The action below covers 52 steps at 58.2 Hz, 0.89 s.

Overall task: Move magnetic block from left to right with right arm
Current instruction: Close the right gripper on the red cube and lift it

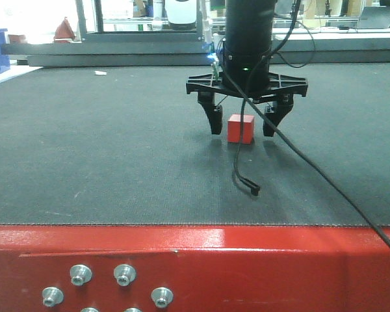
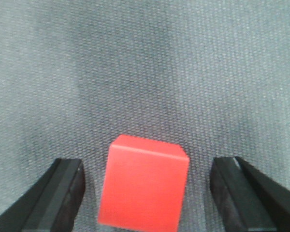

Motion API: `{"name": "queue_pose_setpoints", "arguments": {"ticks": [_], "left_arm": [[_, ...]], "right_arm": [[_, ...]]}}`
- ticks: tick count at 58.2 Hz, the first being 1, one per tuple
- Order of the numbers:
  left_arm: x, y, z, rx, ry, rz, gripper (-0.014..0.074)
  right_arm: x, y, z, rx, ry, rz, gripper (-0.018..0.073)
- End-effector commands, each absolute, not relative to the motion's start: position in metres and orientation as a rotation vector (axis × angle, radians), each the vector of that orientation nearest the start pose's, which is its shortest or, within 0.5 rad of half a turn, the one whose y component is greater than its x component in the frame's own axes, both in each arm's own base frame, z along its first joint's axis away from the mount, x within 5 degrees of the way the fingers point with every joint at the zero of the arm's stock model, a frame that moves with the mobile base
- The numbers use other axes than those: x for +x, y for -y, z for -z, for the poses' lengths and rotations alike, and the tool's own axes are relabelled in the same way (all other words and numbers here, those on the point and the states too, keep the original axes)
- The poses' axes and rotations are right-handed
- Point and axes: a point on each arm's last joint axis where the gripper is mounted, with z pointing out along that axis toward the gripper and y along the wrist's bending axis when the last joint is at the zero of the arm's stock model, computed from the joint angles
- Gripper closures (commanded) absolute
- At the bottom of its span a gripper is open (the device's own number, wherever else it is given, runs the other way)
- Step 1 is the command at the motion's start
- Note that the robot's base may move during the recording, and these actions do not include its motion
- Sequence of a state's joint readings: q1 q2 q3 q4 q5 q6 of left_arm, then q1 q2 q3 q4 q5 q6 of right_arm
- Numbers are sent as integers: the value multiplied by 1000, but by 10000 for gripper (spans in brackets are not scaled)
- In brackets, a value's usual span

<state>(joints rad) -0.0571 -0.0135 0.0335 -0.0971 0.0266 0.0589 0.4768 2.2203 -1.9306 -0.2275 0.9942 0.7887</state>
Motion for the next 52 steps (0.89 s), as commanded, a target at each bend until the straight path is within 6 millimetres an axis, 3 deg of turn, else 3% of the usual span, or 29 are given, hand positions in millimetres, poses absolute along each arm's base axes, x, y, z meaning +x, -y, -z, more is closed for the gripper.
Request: {"name": "queue_pose_setpoints", "arguments": {"ticks": [1, 12, 18, 26, 37, 44, 52], "left_arm": [[55, 3, -206, 5, -1444, 89, 722], [55, 3, -206, 5, -1444, 89, 722], [55, 3, -206, 5, -1444, 89, 722], [55, 3, -206, 5, -1444, 89, 722], [55, 3, -206, 5, -1444, 89, 722], [55, 3, -206, 5, -1444, 89, 722], [55, 3, -206, 5, -1444, 89, 722]], "right_arm": [[441, -201, -257, 304, -2569, -143, -22], [440, -197, -263, 317, -2565, -144, 252], [439, -193, -268, 305, -2571, -149, 344], [436, -186, -283, 196, -2564, -162, 355], [426, -179, -308, -90, -2545, -130, 355], [413, -175, -322, -254, -2535, -125, 355], [393, -171, -333, -315, -2470, -194, 355]]}}
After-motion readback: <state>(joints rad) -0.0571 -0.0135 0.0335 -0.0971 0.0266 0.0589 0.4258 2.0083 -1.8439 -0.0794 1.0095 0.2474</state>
